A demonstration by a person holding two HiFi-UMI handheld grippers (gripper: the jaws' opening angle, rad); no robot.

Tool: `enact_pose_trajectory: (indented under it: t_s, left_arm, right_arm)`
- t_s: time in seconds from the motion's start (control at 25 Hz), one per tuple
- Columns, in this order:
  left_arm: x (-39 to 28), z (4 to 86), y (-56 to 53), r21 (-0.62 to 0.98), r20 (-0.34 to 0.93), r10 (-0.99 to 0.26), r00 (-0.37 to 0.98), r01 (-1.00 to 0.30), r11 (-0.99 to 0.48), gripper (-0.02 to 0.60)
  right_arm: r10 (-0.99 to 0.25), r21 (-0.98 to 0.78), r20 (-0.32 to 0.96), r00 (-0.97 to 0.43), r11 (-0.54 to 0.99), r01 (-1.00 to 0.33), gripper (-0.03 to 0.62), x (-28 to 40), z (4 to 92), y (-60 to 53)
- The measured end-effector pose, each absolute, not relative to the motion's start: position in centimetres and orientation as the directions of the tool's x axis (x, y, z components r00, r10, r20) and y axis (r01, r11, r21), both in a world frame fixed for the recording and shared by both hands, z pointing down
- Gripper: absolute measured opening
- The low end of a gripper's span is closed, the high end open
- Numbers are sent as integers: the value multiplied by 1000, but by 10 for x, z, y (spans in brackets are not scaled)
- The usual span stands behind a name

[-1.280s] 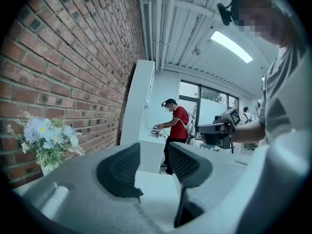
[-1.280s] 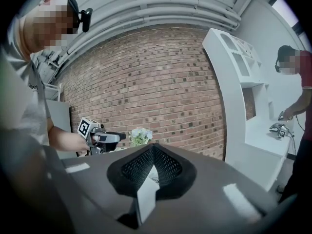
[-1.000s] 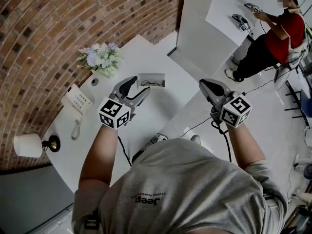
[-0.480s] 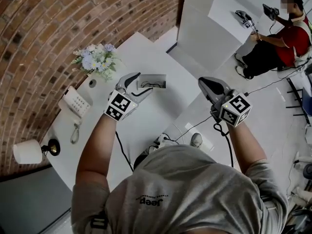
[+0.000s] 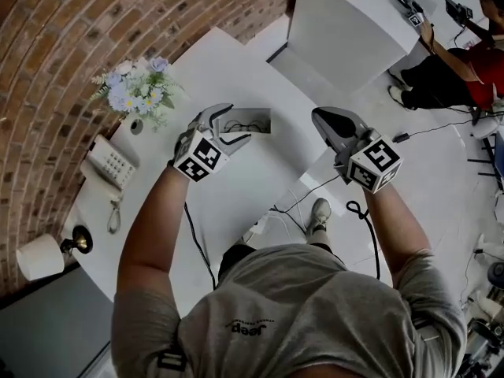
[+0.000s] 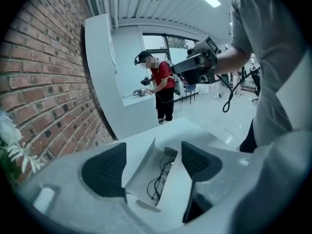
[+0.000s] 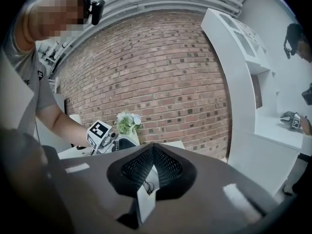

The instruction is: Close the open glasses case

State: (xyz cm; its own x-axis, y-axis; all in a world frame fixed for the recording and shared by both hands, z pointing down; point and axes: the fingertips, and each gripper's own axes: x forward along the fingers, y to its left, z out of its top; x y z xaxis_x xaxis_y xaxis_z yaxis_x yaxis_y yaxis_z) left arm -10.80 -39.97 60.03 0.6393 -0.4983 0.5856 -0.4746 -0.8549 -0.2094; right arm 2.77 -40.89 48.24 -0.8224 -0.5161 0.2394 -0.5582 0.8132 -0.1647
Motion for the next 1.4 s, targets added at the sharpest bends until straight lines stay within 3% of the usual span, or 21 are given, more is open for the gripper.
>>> enact_pose_trajectory:
  t_s: [0.76,0.96,1.4]
  left_arm:
    - [-95,706,-425,-274,747,-344,569,-208,-939,402]
    - [-94,707,-424,-266,741,-341,579,-215,-940,400]
    - [-96,708,-414,-318,730,-412,545,-263,-911,319]
  right_arm:
    - [-454,-243,303,-838,813,-528,9,-2,581,-438]
    - [-451,-254,303,-839,810,-528,9,-1,586,-437]
    - [-445,-257,306,-841,812,-523,9,-7,587,-429]
